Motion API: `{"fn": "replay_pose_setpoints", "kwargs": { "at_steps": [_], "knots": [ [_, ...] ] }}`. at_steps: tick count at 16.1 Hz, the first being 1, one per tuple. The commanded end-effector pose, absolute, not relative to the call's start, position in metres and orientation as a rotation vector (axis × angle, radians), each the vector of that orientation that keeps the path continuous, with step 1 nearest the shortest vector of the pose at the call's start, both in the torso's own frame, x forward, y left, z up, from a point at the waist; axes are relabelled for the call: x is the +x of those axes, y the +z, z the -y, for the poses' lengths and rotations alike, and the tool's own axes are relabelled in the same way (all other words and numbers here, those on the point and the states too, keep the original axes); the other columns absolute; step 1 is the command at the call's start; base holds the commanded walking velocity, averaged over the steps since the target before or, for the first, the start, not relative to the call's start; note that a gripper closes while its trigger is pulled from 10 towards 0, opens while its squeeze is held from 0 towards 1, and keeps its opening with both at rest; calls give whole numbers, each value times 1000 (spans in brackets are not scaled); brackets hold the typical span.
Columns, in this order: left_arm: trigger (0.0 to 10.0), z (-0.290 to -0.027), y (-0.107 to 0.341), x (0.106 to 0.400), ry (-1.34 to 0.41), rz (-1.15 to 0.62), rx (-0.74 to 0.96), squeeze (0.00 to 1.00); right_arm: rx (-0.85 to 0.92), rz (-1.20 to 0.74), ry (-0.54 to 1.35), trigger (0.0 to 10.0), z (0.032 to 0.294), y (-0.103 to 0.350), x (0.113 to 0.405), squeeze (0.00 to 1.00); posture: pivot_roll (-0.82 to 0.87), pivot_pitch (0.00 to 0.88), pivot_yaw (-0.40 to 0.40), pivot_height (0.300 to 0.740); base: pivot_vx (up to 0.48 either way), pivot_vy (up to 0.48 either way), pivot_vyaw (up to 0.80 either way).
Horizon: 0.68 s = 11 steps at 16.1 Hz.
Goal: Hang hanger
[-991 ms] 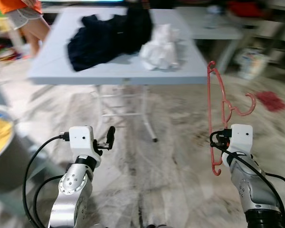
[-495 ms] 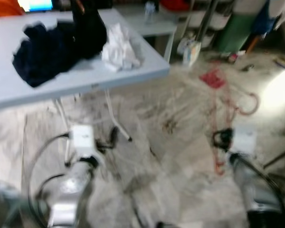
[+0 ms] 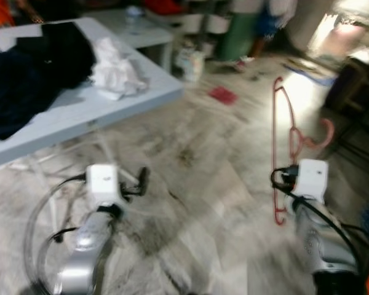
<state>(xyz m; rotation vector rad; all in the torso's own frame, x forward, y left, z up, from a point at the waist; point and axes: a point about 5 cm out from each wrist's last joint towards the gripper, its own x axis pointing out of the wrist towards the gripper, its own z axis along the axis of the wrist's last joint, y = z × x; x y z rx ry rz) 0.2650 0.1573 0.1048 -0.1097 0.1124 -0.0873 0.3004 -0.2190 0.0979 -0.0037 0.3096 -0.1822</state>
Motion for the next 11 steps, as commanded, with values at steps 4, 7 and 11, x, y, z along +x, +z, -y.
{"fn": "replay_pose_setpoints", "kwargs": {
  "at_steps": [4,7,11],
  "knots": [
    [10000,-147,106,267,-124,-120,-115,0,-11,-302,-251,10000,231,101,299,0,27,96,-85,740,0,299,-800],
    [10000,-145,108,265,-168,-88,-104,0,-16,-284,-290,10000,233,102,297,0,26,96,-84,740,0,0,-267],
    [10000,-140,111,265,-231,-70,-129,0,-15,-320,-301,10000,231,95,295,0,26,94,-81,740,0,0,-200]
  ]
}}
